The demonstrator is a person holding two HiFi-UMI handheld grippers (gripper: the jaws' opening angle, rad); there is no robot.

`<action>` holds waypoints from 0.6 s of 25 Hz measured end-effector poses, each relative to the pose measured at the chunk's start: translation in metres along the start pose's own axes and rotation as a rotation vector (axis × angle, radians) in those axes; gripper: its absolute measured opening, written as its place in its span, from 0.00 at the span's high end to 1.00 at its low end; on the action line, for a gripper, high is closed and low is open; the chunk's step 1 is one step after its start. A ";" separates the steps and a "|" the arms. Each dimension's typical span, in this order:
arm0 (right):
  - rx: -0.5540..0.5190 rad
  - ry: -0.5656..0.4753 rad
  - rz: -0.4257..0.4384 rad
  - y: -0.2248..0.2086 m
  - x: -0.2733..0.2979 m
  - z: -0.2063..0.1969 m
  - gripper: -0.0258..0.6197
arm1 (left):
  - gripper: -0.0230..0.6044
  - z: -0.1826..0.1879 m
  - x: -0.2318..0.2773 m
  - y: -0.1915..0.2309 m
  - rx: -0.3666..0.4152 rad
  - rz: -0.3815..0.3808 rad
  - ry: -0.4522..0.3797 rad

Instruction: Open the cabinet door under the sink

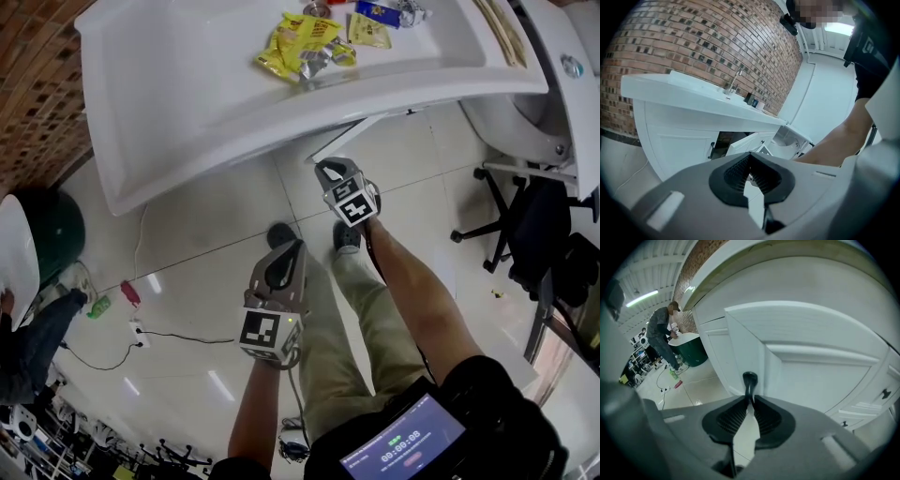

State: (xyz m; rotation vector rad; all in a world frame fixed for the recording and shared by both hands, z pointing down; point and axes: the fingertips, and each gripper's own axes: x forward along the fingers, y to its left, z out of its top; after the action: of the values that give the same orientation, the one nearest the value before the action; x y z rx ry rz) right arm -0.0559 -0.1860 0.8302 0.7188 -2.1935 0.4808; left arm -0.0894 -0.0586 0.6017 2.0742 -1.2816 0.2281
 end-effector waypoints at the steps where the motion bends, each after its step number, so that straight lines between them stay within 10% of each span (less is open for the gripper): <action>1: -0.004 -0.002 0.005 0.001 -0.002 -0.002 0.90 | 0.94 -0.001 0.001 -0.004 -0.001 -0.003 0.006; 15: -0.048 0.003 0.052 0.006 -0.028 -0.027 0.90 | 0.94 -0.002 0.018 -0.040 0.039 -0.026 -0.005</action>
State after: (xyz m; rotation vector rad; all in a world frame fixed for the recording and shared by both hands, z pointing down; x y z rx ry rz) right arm -0.0292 -0.1578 0.8253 0.6359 -2.2175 0.4536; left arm -0.0466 -0.0585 0.5936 2.1240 -1.2608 0.2381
